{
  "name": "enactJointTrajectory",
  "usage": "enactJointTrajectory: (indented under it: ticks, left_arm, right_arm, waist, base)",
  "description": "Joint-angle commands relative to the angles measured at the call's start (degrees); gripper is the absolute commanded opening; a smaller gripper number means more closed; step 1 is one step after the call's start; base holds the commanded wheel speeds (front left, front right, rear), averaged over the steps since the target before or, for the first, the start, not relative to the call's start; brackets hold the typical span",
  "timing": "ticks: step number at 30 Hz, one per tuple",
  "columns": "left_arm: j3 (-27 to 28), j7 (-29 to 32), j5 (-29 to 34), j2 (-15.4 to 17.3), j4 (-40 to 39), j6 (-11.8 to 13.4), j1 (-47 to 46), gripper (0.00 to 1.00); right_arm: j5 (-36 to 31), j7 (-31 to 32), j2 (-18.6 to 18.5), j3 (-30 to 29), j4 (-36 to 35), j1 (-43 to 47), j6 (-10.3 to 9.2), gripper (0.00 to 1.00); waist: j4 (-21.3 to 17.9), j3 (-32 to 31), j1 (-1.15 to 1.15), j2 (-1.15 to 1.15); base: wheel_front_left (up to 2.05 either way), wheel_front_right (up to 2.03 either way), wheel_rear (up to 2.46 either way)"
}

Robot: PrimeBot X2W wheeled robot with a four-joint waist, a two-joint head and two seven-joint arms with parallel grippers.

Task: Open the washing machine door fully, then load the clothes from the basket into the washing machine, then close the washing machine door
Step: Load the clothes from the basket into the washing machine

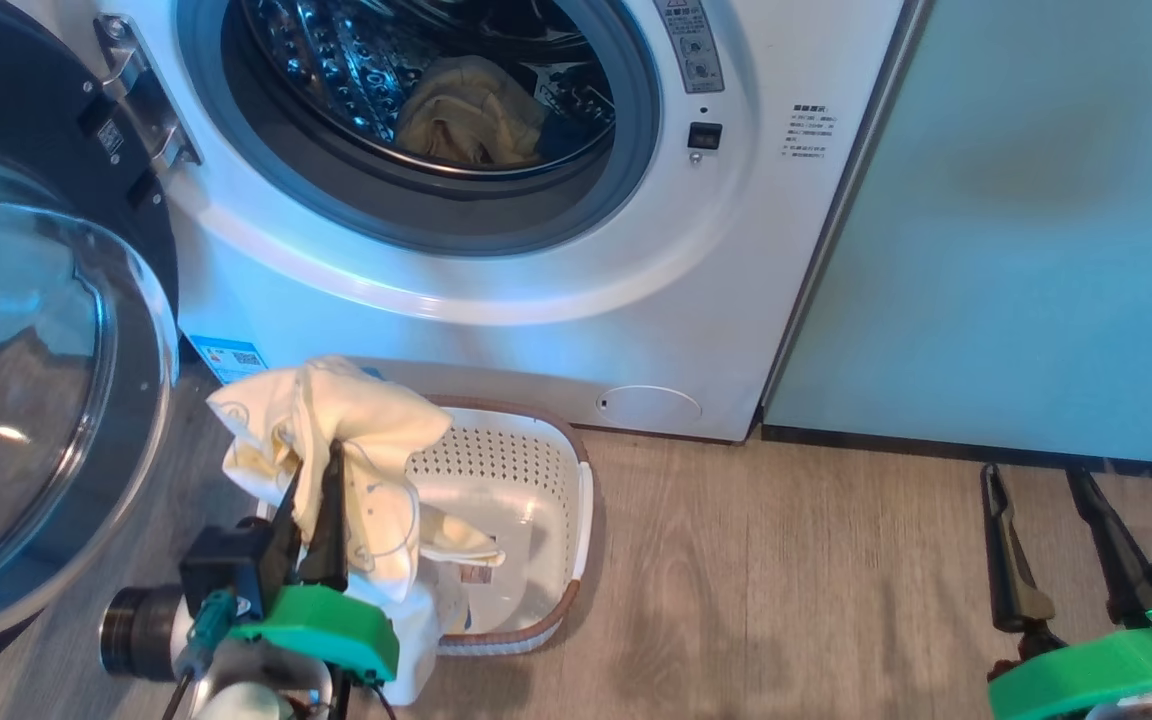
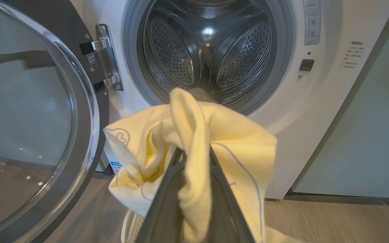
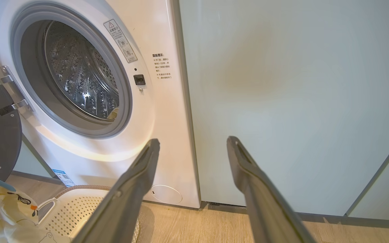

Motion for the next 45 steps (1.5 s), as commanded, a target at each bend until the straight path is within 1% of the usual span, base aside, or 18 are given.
enactJointTrajectory:
  ticks: [1, 19, 26, 36, 44, 45]
  left_arm:
    - [2.13, -0.29, -0.16, 1.63, -2.15, 1.36, -1.65, 0.0]
    - [1.01, -0.28, -0.51, 1.64, -1.78, 1.39, -1.59, 0.0]
    - [0.85, -0.48, -0.87, 1.64, -1.16, 1.15, -2.2, 0.0]
    - [0.51, -0.66, -1.36, 1.23, 0.31, 0.41, -5.2, 0.0]
    - [1.4, -0.74, -2.08, 1.6, 2.7, -1.0, -11.21, 0.0]
    - [1.4, -0.74, -2.08, 1.6, 2.7, -1.0, -11.21, 0.0]
  right_arm:
    - [-0.53, -0.04, -0.3, 0.99, -2.18, -1.39, -0.16, 1.0]
    - [-0.53, 0.14, -0.29, 1.33, -1.95, -0.98, -0.16, 1.0]
    - [-0.48, 0.12, -0.29, 1.63, -2.18, -1.23, -0.16, 1.0]
    - [-0.05, -0.61, -0.29, 2.2, -2.26, -2.63, -0.16, 1.0]
    - [0.88, -2.12, -0.29, 2.78, -1.72, -5.38, -0.16, 1.0]
    - [0.88, -2.12, -0.29, 2.78, -1.72, -5.38, -0.16, 1.0]
  waist:
    - [0.03, -0.03, 0.0, 0.0]
    - [-0.1, -1.13, 0.0, 0.0]
    - [-0.28, -0.44, 0.0, 0.0]
    - [-1.62, 2.84, 0.0, 0.0]
    - [-3.95, 9.09, 0.0, 0.0]
    - [-3.95, 9.09, 0.0, 0.0]
  base:
    - [0.0, 0.0, 0.0]
    - [0.0, 0.0, 0.0]
    - [0.0, 0.0, 0.0]
    - [0.0, 0.0, 0.0]
    - [0.0, 0.0, 0.0]
    - [0.0, 0.0, 0.0]
